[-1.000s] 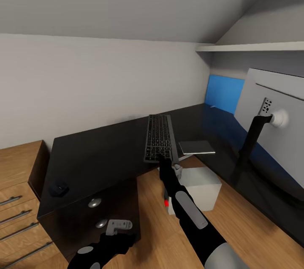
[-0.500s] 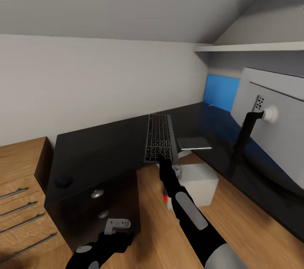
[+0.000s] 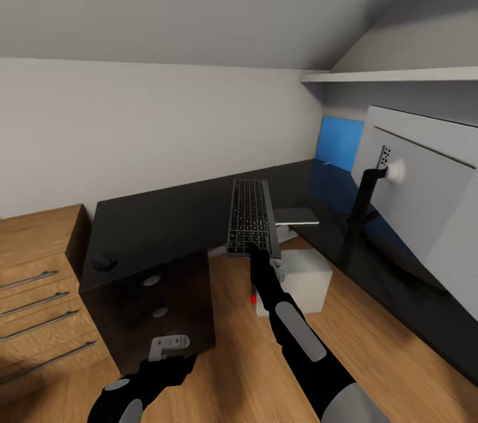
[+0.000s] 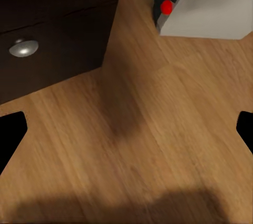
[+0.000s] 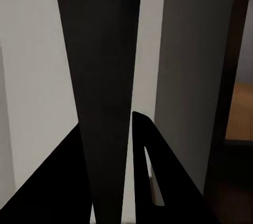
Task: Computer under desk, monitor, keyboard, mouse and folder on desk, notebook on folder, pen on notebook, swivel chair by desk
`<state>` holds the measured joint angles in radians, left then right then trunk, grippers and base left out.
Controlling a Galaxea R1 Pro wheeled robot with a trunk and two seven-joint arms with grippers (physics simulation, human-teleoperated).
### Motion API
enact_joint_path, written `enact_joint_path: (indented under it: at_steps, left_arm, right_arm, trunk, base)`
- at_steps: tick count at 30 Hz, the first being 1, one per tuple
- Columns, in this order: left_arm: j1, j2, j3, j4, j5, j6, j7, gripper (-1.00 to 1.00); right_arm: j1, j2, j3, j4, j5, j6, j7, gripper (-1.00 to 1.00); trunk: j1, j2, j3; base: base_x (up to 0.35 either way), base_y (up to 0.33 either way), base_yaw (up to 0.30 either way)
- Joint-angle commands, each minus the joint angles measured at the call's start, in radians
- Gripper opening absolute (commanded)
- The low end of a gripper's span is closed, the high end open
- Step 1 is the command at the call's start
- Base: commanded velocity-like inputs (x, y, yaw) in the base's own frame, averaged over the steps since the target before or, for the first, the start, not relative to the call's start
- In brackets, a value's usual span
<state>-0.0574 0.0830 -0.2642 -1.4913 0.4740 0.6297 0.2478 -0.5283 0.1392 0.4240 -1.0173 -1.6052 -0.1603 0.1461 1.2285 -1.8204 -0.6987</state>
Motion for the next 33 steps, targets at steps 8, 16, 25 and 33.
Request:
enact_joint_path:
  at_steps: [8, 16, 25, 33]
  left_arm:
    - [-0.001, 0.001, 0.003, -0.001, 0.009, 0.002, 0.010, 1.00]
    - [-0.001, 0.001, 0.003, -0.001, 0.006, 0.002, 0.010, 1.00]
    - [-0.001, 0.002, 0.004, -0.001, 0.005, 0.002, 0.010, 1.00]
    - [-0.001, 0.003, 0.005, -0.001, 0.005, 0.002, 0.010, 1.00]
  right_arm:
    - [-0.001, -0.001, 0.004, 0.000, -0.009, -0.007, 0.017, -1.00]
    - [-0.001, -0.001, 0.006, 0.000, -0.004, -0.005, 0.023, -1.00]
    - [-0.001, 0.000, 0.071, 0.000, 0.001, -0.002, 0.017, -1.00]
    - [-0.001, 0.002, 0.083, 0.000, 0.001, -0.002, 0.014, -1.00]
  trunk:
    - [0.000, -0.001, -0.001]
    - [0.000, -0.001, -0.001]
    - [0.000, -0.001, 0.005]
    - [0.000, -0.001, 0.015]
  base:
    - [-0.124, -0.122, 0.049]
    - [-0.115, -0.119, 0.001]
    - [-0.091, -0.090, 0.100]
    - [-0.008, -0.007, 0.137]
